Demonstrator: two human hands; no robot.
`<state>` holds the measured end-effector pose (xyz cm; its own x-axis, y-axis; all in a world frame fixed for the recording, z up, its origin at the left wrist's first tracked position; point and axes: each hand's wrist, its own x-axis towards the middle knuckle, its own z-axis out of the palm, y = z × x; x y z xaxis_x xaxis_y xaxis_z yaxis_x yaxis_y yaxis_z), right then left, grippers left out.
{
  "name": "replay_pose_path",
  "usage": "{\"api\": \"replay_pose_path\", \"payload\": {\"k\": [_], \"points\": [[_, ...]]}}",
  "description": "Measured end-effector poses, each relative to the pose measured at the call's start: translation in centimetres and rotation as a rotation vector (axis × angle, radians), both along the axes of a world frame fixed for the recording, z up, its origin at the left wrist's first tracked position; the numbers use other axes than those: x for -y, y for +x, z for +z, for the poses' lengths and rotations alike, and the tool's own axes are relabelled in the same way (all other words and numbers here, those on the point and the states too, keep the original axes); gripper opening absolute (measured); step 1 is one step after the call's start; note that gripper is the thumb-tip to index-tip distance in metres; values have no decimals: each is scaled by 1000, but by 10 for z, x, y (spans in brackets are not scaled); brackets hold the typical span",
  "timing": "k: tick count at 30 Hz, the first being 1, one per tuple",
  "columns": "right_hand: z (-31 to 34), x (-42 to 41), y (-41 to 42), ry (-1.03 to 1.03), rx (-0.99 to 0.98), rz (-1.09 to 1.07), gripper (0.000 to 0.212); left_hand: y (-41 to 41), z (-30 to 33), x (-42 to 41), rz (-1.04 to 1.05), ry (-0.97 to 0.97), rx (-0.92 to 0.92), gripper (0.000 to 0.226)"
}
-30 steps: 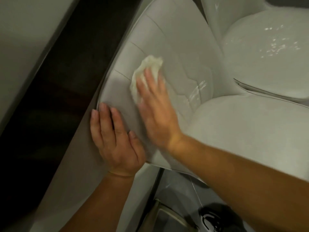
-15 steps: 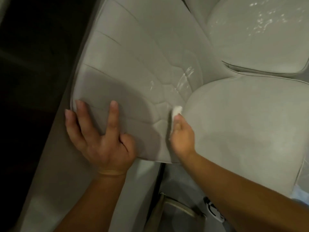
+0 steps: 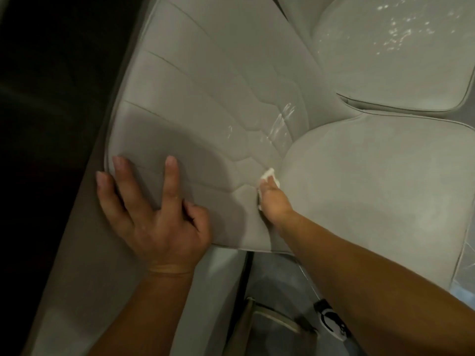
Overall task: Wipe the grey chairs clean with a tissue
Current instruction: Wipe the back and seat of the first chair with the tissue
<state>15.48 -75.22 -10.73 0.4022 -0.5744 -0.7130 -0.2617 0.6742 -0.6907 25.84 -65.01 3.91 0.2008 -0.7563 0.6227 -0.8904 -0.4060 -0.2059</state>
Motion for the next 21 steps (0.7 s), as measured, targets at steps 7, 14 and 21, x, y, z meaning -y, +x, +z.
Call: {"api": "replay_pose_path", "payload": {"k": [7,14,21], "points": [[69,-17,6,-340,358,-367,43,2,1,1,-31,-9,10,52],[70,2,48,-887,70,-24,56,0,0,-1,23,9,18,55],[-24,16,3,-24,-122,-168,42,2,-6,-3,40,5,25,62]]}}
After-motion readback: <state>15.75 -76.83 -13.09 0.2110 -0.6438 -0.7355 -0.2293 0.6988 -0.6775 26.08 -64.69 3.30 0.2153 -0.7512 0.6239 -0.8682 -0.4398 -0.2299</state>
